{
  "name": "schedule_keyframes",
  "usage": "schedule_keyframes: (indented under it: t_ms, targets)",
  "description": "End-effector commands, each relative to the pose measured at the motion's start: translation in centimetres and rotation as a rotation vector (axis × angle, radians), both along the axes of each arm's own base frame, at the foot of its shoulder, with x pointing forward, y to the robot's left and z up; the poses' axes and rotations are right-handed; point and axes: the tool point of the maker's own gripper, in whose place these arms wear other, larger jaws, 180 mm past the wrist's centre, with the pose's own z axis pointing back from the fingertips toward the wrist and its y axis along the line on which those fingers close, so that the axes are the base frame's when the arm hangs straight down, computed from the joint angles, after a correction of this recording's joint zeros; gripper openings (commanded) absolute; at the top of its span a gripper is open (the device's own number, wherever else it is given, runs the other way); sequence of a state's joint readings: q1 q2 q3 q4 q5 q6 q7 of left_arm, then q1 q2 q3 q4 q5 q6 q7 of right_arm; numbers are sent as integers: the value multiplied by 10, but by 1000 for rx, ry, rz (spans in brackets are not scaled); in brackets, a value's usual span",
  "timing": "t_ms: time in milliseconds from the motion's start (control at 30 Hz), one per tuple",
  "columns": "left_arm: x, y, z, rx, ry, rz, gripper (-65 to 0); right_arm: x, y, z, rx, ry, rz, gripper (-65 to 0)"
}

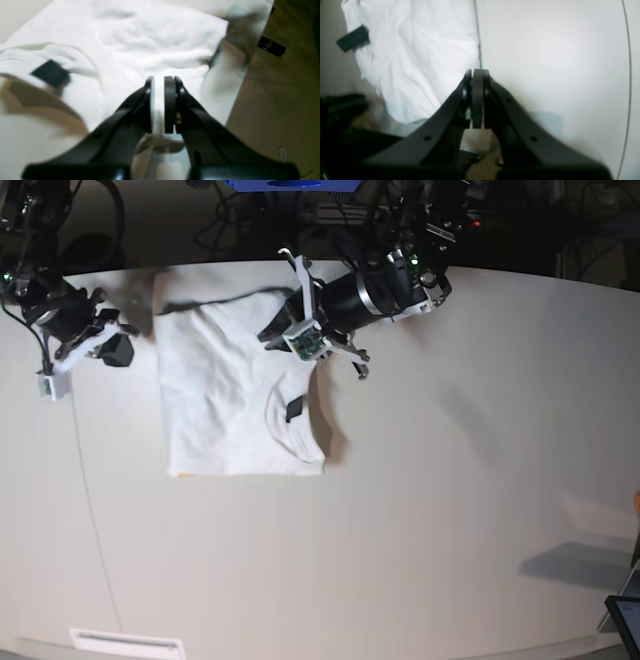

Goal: Fold the T-shirt properly
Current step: 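Smooth the collar edge of the folded shirt with both grippers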

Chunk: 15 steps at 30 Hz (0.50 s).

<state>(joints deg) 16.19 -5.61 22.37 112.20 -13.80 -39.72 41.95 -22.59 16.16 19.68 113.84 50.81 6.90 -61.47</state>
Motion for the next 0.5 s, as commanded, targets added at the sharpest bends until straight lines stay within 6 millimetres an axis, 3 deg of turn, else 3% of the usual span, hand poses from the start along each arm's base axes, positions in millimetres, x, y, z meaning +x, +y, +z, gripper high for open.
schedule_keyframes:
  t_ms: [0, 300, 467]
  targets:
    - [8, 4, 12, -26, -40, 15, -593, 5, 1, 10, -9, -50, 36, -650]
    - [31, 70, 5, 74, -61, 163, -593, 3, 25, 22, -55, -212, 301, -650]
    - [40, 107, 4, 115, -68, 262, -593, -4, 28, 3, -23, -179, 323, -649]
